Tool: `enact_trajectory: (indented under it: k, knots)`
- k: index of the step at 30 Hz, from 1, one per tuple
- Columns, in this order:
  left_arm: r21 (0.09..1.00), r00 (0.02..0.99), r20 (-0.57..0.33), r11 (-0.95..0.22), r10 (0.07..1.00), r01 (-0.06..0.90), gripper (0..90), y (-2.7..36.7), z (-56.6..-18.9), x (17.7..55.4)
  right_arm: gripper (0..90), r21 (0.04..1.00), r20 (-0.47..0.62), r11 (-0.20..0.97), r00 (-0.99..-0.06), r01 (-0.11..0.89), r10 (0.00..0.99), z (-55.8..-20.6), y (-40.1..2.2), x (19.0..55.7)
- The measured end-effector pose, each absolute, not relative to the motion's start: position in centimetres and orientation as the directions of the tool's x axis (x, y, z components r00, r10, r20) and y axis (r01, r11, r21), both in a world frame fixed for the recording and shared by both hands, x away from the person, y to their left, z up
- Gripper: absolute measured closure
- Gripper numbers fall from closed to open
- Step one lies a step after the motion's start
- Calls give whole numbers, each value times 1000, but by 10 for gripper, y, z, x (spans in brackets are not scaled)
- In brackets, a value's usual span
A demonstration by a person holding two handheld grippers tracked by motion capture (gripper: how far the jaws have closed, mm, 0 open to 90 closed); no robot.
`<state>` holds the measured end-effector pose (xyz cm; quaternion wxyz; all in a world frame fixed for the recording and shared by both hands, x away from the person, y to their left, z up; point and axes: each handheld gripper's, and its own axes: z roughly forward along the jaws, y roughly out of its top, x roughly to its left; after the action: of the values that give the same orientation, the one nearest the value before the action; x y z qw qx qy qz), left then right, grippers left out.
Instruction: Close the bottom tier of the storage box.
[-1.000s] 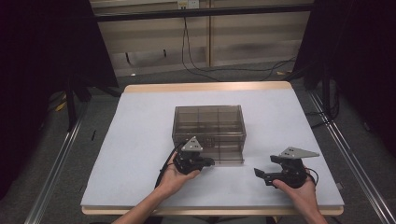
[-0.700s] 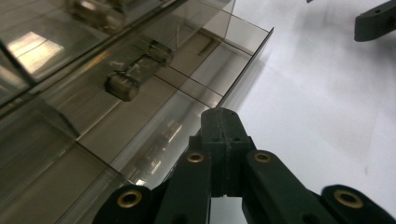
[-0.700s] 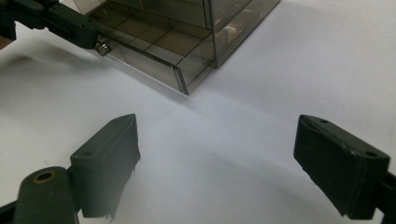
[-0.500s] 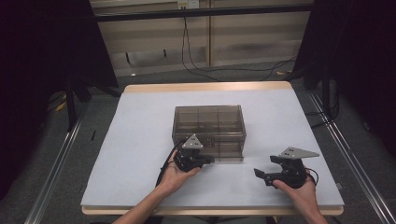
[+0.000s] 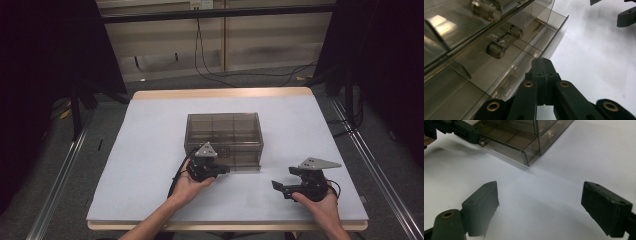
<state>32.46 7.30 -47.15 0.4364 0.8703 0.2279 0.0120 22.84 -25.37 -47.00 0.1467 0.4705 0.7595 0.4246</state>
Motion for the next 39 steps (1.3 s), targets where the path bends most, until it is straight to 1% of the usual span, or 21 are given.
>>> enact_trajectory:
  k: [18,31,39]
  knots:
    - [769,899,-144,-524,414,365,900,70,-471,327,147,782,182,193,-514,592,838,-470,-254,228]
    - [772,891,-161,-509,424,381,900,72,-472,330,147,782,182,195,-517,592,837,-470,-254,228]
    - [778,889,-148,-505,433,375,900,71,-472,330,147,781,181,196,-515,593,838,-470,-254,228]
